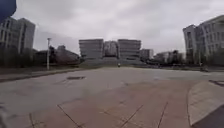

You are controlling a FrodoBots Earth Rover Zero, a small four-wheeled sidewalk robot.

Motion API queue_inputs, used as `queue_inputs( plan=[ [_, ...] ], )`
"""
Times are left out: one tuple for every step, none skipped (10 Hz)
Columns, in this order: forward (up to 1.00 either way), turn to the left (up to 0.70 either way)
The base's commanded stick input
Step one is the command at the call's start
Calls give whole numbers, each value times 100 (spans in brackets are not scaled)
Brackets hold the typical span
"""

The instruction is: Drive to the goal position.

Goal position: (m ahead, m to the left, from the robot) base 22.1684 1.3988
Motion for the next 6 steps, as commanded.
queue_inputs(
  plan=[
    [70,1],
    [70,3],
    [70,4],
    [70,34],
    [70,31],
    [70,28]
  ],
)
